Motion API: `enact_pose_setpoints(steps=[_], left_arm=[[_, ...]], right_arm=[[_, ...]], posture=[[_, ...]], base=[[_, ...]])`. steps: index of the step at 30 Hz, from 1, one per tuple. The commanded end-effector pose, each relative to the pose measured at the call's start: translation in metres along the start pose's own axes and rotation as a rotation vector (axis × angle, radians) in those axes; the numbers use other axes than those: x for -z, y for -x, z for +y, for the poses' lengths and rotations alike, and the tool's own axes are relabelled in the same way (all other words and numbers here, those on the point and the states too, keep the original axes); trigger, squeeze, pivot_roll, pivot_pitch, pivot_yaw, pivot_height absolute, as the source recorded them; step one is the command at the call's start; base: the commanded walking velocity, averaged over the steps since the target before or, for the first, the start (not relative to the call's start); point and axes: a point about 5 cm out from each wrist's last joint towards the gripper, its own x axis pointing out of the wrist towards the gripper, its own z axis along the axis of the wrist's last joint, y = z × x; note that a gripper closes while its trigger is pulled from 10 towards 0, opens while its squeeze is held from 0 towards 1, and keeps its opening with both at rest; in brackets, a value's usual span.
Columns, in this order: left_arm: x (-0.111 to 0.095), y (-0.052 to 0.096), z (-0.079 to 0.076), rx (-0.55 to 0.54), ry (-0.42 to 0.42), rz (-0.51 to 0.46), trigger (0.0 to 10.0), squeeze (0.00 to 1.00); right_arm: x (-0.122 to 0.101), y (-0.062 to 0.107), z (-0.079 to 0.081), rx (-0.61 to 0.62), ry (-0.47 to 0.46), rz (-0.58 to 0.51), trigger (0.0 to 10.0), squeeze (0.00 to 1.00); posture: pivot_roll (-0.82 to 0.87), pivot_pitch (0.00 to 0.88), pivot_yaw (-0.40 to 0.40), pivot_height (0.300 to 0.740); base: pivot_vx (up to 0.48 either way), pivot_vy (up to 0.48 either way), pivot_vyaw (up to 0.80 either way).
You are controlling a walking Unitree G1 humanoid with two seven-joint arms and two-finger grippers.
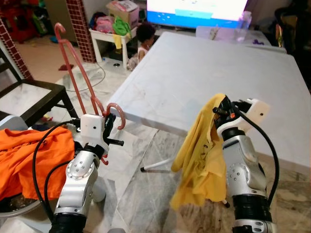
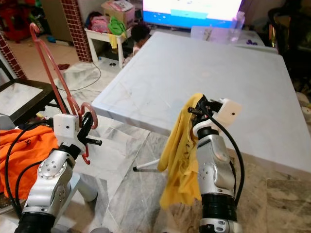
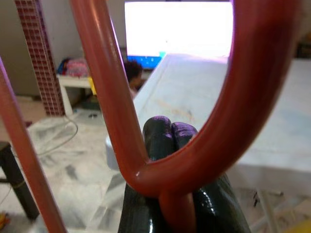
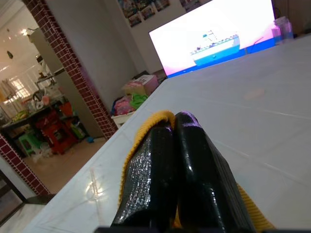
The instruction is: Hang hanger
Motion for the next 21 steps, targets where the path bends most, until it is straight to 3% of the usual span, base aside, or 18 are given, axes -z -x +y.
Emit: enact_pose_setpoints(steps=[1,4,16,21], left_arm=[[-0.007,0.001,-0.001,0.01,0.003,-0.03,10.0,0.0],[-0.01,0.006,-0.002,0.027,0.012,-0.04,10.0,0.0],[-0.017,0.013,-0.002,0.027,0.03,-0.041,10.0,0.0],[-0.016,0.016,-0.003,0.028,0.035,-0.032,10.0,0.0]], right_arm=[[-0.012,-0.008,0.006,-0.034,0.008,-0.049,0.0,0.0],[-0.018,-0.015,0.009,-0.045,0.009,-0.064,0.0,0.0],[-0.022,-0.017,0.009,-0.029,-0.001,-0.079,0.0,0.0],[-0.022,-0.018,0.008,-0.024,0.001,-0.078,0.0,0.0]], posture=[[0.3,0.0,-0.077,0.74],[0.31,0.0,-0.081,0.74],[0.31,0.004,-0.084,0.74],[0.31,0.016,-0.084,0.74]], base=[[0.0,0.0,0.0],[0.26,0.0,0.0],[0.34,0.0,0.0],[0.347,0.0,-0.61]])
